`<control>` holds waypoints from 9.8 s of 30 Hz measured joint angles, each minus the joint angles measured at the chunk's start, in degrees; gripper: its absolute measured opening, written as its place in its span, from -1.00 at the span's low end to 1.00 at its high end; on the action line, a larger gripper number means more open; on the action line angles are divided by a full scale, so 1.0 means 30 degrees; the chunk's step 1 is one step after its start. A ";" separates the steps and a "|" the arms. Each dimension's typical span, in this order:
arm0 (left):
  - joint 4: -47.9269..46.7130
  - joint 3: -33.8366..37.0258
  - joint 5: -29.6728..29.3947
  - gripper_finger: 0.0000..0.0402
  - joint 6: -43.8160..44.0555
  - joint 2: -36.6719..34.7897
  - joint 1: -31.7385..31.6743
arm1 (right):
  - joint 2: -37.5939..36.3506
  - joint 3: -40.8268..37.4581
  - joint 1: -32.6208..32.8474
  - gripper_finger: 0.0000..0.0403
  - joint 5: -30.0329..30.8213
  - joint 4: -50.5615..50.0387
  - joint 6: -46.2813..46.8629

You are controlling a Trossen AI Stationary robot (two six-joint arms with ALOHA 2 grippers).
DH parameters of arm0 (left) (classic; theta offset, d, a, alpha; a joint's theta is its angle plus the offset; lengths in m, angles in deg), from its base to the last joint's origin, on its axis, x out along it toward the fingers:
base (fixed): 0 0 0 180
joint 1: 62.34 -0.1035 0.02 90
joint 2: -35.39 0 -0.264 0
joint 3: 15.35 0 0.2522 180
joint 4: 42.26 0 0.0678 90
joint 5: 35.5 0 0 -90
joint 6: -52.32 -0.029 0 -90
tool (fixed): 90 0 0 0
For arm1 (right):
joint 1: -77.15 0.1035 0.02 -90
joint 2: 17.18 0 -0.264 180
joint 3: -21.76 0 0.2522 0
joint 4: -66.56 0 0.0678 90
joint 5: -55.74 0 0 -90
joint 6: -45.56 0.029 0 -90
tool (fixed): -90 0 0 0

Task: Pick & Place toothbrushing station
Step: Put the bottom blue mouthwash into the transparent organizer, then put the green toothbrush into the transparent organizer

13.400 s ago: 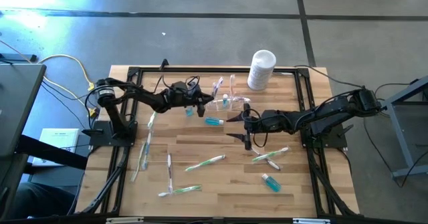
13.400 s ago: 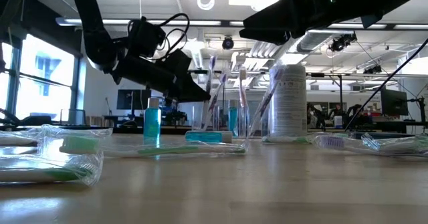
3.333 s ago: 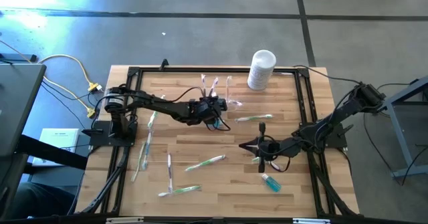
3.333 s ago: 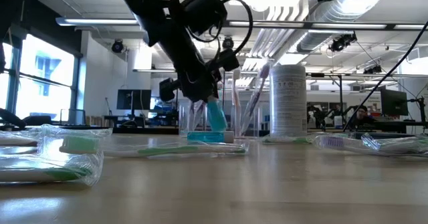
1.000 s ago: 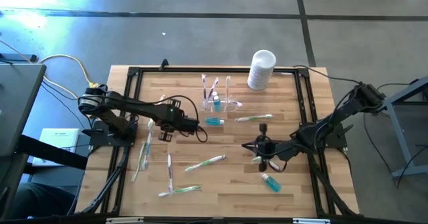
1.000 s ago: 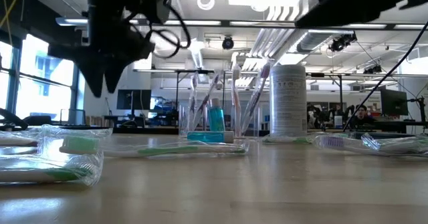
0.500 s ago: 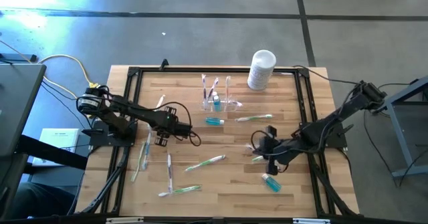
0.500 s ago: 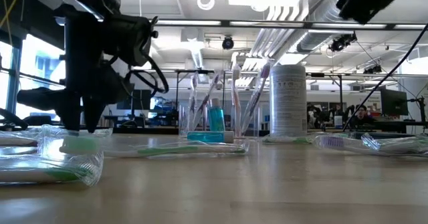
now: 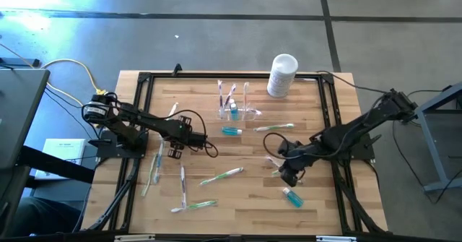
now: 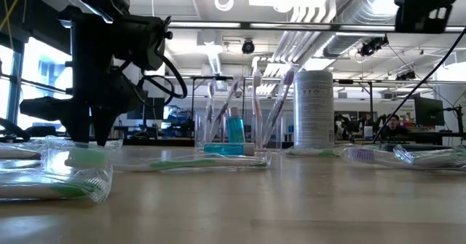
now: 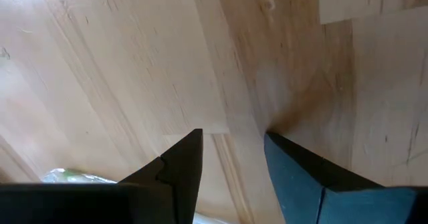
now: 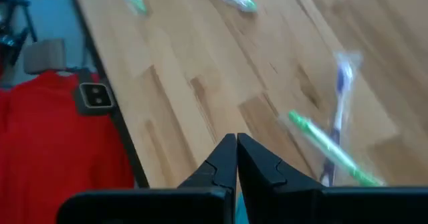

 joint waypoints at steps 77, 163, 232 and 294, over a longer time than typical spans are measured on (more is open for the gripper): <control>0.4835 0.0539 0.0168 -0.20 -0.3977 0.0036 -0.0874 | 0.8696 0.0638 0.0786 -0.58 -0.5755 -0.0246 0.4144; 0.6062 0.0561 0.1596 -0.20 -0.0050 0.0044 -0.0874 | 0.8172 0.0364 -1.5778 -0.57 -0.3114 1.7130 -2.4641; 0.6636 0.0532 0.1576 -0.20 -0.0818 0.0036 -0.0874 | 0.1469 -0.0295 -1.2329 -0.05 -0.2089 1.5874 -2.3918; 0.9138 0.0546 0.2166 -0.20 0.0933 0.0066 -0.0867 | -0.0593 -0.7059 -1.1881 -0.22 0.2286 0.4389 -1.7939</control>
